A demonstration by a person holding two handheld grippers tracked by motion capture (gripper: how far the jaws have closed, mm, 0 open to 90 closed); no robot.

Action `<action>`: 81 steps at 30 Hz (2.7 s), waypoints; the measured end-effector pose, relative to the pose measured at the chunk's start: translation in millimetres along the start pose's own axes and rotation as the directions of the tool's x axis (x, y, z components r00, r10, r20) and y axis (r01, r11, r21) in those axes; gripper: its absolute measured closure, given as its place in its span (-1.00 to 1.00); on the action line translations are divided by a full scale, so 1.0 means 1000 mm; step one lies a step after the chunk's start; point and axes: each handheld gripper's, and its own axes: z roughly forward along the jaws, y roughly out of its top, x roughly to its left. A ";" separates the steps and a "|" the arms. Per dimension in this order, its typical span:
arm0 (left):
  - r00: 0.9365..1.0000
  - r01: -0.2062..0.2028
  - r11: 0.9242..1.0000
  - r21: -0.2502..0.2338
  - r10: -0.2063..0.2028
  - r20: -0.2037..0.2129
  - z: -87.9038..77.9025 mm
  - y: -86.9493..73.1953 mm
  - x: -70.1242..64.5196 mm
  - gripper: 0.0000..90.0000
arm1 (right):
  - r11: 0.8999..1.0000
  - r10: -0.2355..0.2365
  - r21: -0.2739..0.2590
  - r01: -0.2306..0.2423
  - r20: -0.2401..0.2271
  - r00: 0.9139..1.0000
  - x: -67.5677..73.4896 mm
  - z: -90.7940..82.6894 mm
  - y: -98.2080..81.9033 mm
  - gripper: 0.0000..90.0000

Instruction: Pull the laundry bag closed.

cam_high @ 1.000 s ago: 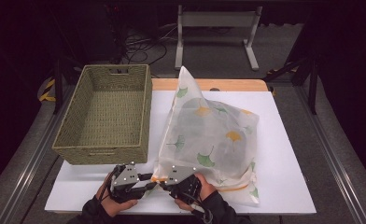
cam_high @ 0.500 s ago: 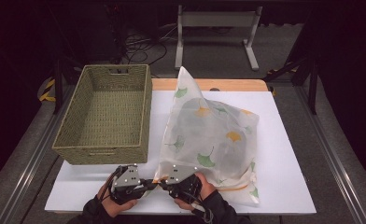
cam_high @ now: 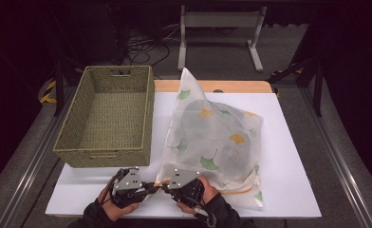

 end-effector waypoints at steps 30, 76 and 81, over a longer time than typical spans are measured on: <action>0.998 0.029 0.997 -0.074 -0.033 -0.051 -0.015 0.001 0.003 0.92 | 0.997 0.023 0.068 -0.026 0.037 0.999 -0.006 -0.001 -0.001 1.00; 0.977 0.056 0.998 -0.018 -0.058 -0.205 -0.030 -0.015 0.028 0.92 | 0.920 0.276 0.140 -0.366 0.431 0.859 -0.073 -0.156 -0.146 1.00; 0.976 0.046 0.999 -0.012 -0.048 -0.211 -0.032 -0.016 0.030 0.93 | 0.911 0.301 0.122 -0.393 0.454 0.839 -0.078 -0.166 -0.155 1.00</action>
